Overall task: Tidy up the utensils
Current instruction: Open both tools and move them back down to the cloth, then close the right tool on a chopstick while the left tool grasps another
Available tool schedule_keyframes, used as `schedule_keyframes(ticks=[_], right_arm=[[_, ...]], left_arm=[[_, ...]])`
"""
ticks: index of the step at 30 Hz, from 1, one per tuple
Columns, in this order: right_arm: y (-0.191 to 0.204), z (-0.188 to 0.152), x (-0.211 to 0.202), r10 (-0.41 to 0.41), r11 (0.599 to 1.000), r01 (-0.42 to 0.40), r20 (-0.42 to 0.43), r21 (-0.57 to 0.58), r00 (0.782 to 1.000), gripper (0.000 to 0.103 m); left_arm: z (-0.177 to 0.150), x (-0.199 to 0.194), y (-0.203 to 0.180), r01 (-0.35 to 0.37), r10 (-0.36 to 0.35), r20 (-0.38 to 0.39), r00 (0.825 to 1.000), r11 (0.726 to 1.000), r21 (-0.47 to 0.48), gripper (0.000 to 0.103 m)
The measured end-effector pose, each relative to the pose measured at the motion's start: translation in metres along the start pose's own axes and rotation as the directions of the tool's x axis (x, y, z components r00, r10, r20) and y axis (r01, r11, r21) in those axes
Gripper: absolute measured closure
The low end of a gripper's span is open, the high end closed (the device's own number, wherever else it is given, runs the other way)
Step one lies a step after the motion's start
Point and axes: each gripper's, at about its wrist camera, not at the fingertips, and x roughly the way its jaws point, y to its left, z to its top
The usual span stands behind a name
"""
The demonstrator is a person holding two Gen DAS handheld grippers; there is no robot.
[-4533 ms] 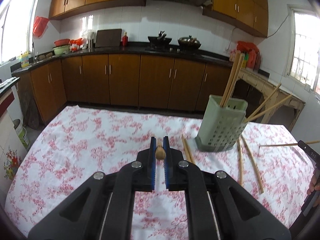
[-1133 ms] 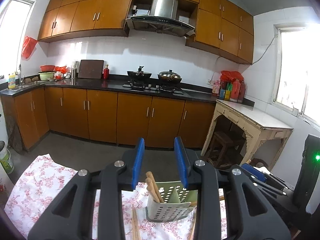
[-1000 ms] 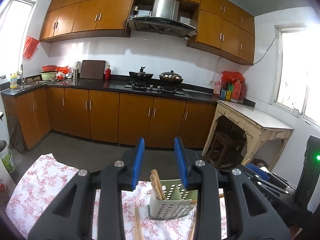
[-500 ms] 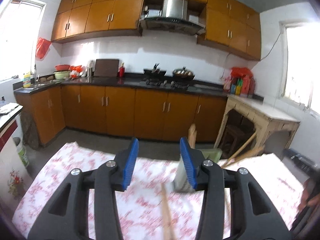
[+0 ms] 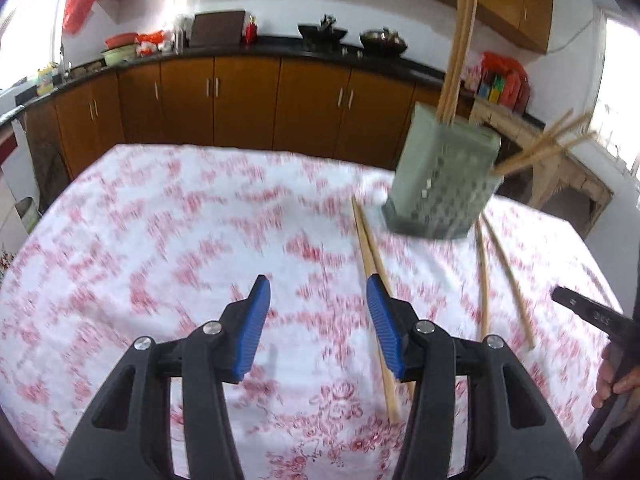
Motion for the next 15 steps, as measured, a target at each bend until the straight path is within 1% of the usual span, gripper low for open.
schedule_keyframes(ticks=[3, 5, 7, 8, 9, 10, 12, 15], right_arm=[[0.014, -0.004, 0.021, -0.005, 1.000, 0.004, -0.033, -0.024, 0.999, 0.071], [0.018, -0.011, 0.030, -0.028, 0.999, 0.026, -0.047, -0.041, 0.998, 0.071], [0.018, -0.013, 0.036, -0.059, 0.997, 0.056, -0.059, -0.054, 0.996, 0.077], [0.018, -0.015, 0.037, -0.076, 0.995, 0.073, -0.045, -0.061, 0.996, 0.082], [0.017, -0.015, 0.037, -0.092, 0.994, 0.090, -0.040, -0.066, 0.995, 0.091], [0.015, -0.015, 0.037, -0.111, 0.992, 0.108, -0.037, -0.068, 0.993, 0.096], [0.007, -0.014, 0.036, -0.127, 0.991, 0.125, -0.031, -0.047, 0.991, 0.096], [-0.012, -0.012, 0.034, -0.169, 0.985, 0.170, -0.023, 0.021, 0.985, 0.096]], left_arm=[[-0.012, 0.012, -0.005, 0.016, -0.015, -0.036, 0.999, 1.000, 0.007, 0.053], [-0.019, 0.015, -0.010, 0.026, -0.025, -0.051, 0.998, 0.999, 0.022, 0.053], [-0.022, 0.019, -0.014, 0.035, -0.033, -0.062, 0.998, 0.999, 0.038, 0.053], [-0.025, 0.021, -0.016, 0.041, -0.038, -0.068, 0.997, 0.998, 0.046, 0.053], [-0.027, 0.024, -0.018, 0.049, -0.045, -0.076, 0.996, 0.998, 0.051, 0.054], [-0.028, 0.025, -0.019, 0.053, -0.049, -0.082, 0.995, 0.997, 0.054, 0.054], [-0.030, 0.029, -0.023, 0.064, -0.058, -0.095, 0.994, 0.996, 0.060, 0.057], [-0.031, 0.030, -0.028, 0.081, -0.074, -0.102, 0.992, 0.994, 0.071, 0.060]])
